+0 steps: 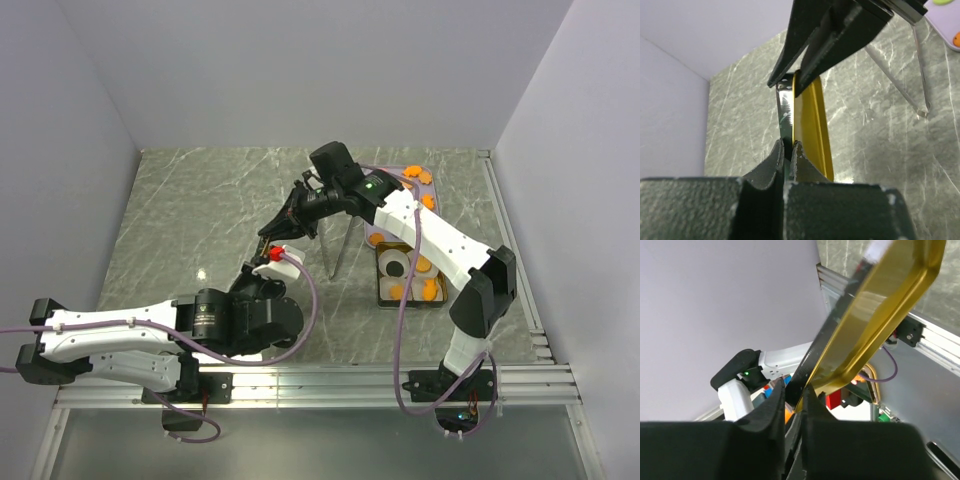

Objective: Pack the cookies

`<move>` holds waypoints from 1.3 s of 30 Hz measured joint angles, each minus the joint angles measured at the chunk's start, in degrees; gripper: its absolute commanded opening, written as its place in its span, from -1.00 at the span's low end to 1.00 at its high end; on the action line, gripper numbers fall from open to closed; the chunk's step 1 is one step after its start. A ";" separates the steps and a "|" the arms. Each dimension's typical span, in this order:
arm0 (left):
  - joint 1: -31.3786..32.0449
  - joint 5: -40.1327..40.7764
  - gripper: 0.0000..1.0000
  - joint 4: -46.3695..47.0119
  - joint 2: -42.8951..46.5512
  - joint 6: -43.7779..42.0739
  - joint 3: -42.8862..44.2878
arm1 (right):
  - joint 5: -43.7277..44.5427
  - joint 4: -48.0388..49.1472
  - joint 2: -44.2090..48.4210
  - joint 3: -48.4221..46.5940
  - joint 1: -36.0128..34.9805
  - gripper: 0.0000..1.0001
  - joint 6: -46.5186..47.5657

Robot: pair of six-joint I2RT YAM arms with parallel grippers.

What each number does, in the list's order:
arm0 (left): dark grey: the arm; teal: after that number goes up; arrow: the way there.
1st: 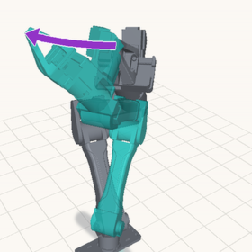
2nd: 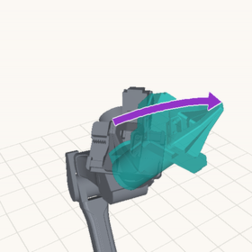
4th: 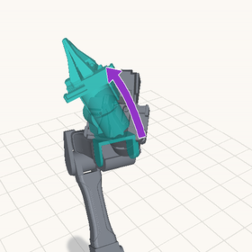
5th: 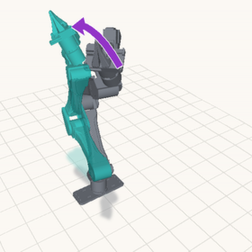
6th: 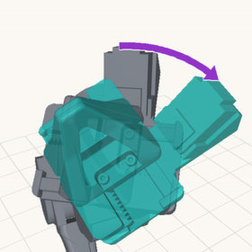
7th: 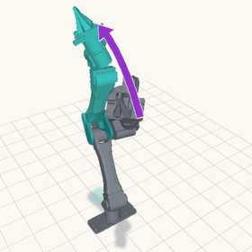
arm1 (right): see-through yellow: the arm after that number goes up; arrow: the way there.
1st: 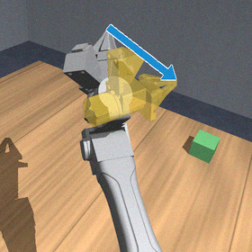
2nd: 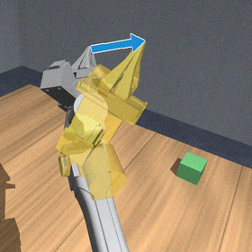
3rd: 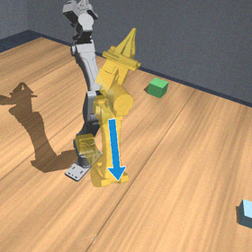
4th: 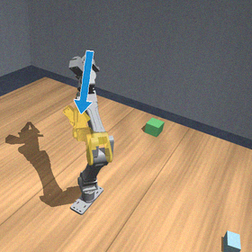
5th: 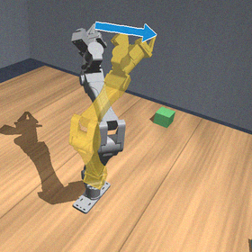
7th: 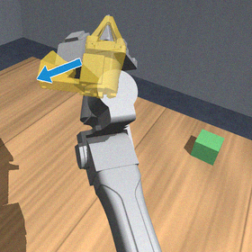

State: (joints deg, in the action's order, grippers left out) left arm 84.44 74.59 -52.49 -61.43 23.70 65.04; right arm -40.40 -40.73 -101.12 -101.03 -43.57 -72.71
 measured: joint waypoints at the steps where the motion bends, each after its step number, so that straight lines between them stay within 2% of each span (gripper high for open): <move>1: 0.02 -0.17 -0.99 0.07 -0.11 0.20 -0.33 | -0.20 0.74 0.22 0.83 0.00 -1.00 -0.57; 2: 0.02 -0.26 -0.97 0.24 -0.28 0.57 -0.61 | -0.20 1.40 0.50 1.66 0.07 -1.00 -1.09; 5: 0.04 -0.59 -0.68 1.20 -0.35 1.20 -1.42 | -0.20 2.73 1.40 3.89 0.35 -1.00 -1.84; 6: 0.04 -0.85 -0.51 1.77 -0.35 1.27 -1.53 | -0.22 3.21 1.75 4.59 0.48 -1.00 -1.86; 9: 0.13 -1.90 -0.25 3.28 -0.35 1.27 -1.62 | -1.31 4.15 2.93 6.14 1.27 -1.00 -0.94; 13: 0.13 -1.95 0.03 3.82 -0.35 2.14 -1.51 | -2.23 4.02 5.07 7.93 2.54 -1.00 1.92; 17: -0.04 -5.27 0.30 6.47 -0.13 2.45 -1.07 | -4.90 3.10 7.93 11.87 5.97 -1.00 3.69; 24: -0.52 -8.68 0.54 8.81 7.23 -2.99 -0.42 | 2.05 -0.28 10.34 18.56 19.06 -1.00 10.60; 33: -1.22 -18.34 0.71 11.43 9.05 -4.59 2.62 | 2.84 1.46 18.51 24.98 24.61 -1.00 10.64; 36: -5.79 -26.77 0.76 12.83 8.90 -4.44 2.75 | 1.22 4.87 21.99 26.34 26.40 -1.00 8.92; 39: -14.69 -37.57 0.77 15.17 9.88 -3.34 2.62 | -1.03 9.62 23.91 26.58 27.41 -1.00 6.05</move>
State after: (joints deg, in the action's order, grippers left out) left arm 69.76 37.01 -37.32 -51.55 20.36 67.66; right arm -41.43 -31.11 -77.21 -74.46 -16.16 -66.65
